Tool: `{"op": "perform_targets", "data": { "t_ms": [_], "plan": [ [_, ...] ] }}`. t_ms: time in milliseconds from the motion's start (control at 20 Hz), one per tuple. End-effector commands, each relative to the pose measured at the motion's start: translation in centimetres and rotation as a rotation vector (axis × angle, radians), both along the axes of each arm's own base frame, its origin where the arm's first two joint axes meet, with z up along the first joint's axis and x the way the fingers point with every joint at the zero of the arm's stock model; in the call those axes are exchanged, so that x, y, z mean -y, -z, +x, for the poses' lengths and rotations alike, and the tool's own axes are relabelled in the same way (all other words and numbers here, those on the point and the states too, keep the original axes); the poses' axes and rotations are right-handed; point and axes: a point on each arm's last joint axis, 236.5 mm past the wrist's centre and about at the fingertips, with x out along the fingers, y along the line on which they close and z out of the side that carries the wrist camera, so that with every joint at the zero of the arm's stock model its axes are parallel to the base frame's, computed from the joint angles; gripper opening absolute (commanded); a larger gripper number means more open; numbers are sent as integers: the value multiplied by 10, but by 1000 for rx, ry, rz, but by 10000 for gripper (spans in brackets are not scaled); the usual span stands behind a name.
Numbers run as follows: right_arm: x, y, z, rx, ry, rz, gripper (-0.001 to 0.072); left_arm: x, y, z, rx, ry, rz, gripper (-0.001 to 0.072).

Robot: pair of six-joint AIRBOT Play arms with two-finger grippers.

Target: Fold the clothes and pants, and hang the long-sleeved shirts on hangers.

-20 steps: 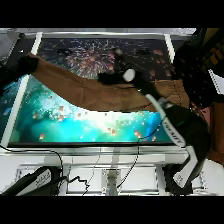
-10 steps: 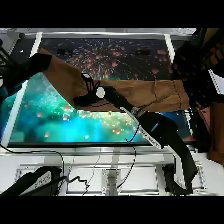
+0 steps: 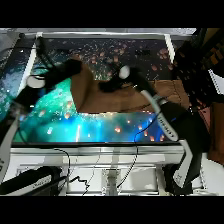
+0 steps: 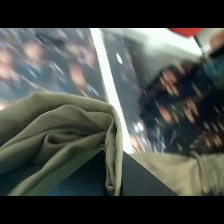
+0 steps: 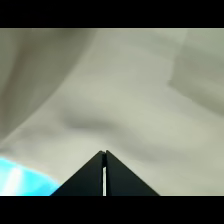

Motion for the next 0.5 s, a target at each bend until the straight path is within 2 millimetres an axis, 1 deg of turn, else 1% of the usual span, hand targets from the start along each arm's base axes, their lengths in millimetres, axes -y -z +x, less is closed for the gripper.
{"op": "perform_targets", "data": {
  "t_ms": [0,50,150,200,250,300,350,400,450],
  "plan": [
    [117,-64,26,41,149,-30,38,72,41,-4,-64,15,-54,11],
    [143,-87,28,81,170,-33,38,97,51,-10,-78,58,-45,11],
    [186,-124,26,143,211,-39,38,143,66,-20,-96,134,-34,11],
    [201,-139,24,166,234,-41,38,164,72,-24,-102,167,-30,11],
    [215,-152,22,186,259,-40,38,179,78,-26,-106,191,-27,11],
    [226,-164,19,206,278,-40,38,191,83,-27,-110,207,-24,11],
    [234,-171,18,219,293,-40,39,201,90,-28,-115,220,-19,12],
    [240,-176,16,224,304,-41,38,206,95,-28,-122,228,-15,91],
    [245,-177,15,223,312,-43,38,209,100,-31,-132,241,-12,419]
  ]
}}
